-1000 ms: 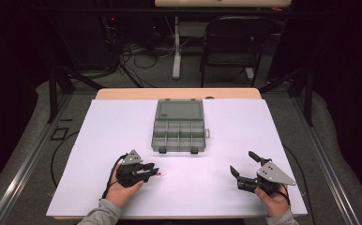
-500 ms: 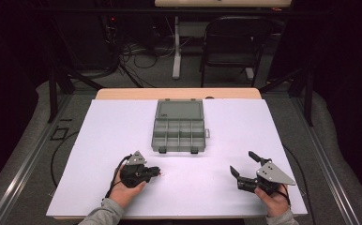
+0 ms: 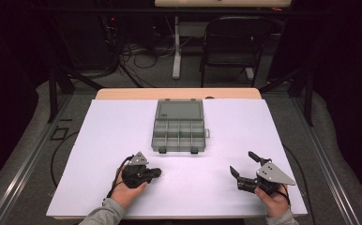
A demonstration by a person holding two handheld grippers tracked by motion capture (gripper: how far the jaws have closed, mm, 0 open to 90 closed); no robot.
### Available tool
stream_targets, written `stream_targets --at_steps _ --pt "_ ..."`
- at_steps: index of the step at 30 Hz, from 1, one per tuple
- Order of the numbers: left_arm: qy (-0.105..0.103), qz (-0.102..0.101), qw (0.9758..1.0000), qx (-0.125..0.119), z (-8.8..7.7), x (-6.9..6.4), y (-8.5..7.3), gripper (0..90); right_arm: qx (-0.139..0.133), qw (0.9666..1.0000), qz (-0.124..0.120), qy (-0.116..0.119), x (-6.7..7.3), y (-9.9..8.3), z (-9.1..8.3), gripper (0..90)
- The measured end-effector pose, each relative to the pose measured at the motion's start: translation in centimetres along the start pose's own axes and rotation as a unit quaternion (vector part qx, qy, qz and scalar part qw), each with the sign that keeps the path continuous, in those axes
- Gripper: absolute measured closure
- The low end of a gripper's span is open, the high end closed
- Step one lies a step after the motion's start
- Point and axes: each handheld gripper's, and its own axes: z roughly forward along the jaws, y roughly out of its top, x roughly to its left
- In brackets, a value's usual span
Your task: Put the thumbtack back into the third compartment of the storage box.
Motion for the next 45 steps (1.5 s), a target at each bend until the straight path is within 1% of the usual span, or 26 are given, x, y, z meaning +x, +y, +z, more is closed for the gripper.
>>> stream_targets --at_steps 11,13,17,20,22,26,30,32,33,34,37,41,43,45 --pt "0.0 -0.007 1.0 0.003 0.0 0.0 0.0 85.4 0.001 1.0 -0.001 -0.001 0.0 0.0 0.0 14.2" --pt "-0.001 -0.013 0.9999 0.002 0.0 0.0 0.0 85.5 0.001 1.0 -0.001 -0.001 0.0 0.0 0.0 14.2" --pt "-0.002 -0.016 0.9999 0.001 -0.1 0.1 0.0 85.5 0.001 1.0 -0.001 -0.001 0.0 0.0 0.0 14.2" --pt "0.0 -0.014 0.9999 0.002 -0.1 0.2 0.0 85.5 0.001 1.0 0.0 -0.002 0.0 0.0 0.0 14.2" --pt "0.002 -0.02 0.9998 -0.002 -0.3 0.2 0.0 85.6 0.001 1.0 -0.001 -0.002 0.0 0.0 0.0 14.2" --pt "0.002 -0.029 0.9995 -0.016 -0.7 0.5 0.1 85.5 0.001 1.0 0.0 -0.001 0.0 0.0 0.0 14.2" --pt "0.007 -0.033 0.9989 -0.032 -1.3 0.7 0.2 85.6 0.001 1.0 0.0 -0.001 0.0 0.0 0.0 14.2" --pt "0.009 -0.036 0.9983 -0.044 -1.6 0.7 0.2 85.6 0.001 1.0 0.0 -0.001 0.0 0.0 0.0 14.2" --pt "0.009 -0.035 0.9981 -0.049 -1.8 0.8 0.3 85.5 0.001 1.0 0.0 -0.001 0.0 0.0 0.0 14.2" --pt "0.01 -0.039 0.9978 -0.053 -1.9 0.8 0.3 85.6 0.001 1.0 0.0 -0.001 0.0 0.0 0.0 14.2" --pt "0.015 -0.042 0.9966 -0.069 -2.4 0.9 0.3 85.6 0.001 1.0 0.0 -0.002 0.0 0.0 0.0 14.2" --pt "0.024 -0.049 0.994 -0.095 -3.2 1.2 0.4 85.6 0.001 1.0 0.0 -0.002 -0.1 0.0 0.0 14.3" --pt "0.024 -0.052 0.9928 -0.105 -3.5 1.2 0.4 85.6 0.001 1.0 0.0 -0.001 0.0 0.0 0.0 14.2" --pt "0.026 -0.057 0.9911 -0.118 -3.9 1.3 0.5 85.5 0.001 1.0 0.0 -0.002 -0.1 0.0 0.0 14.2"
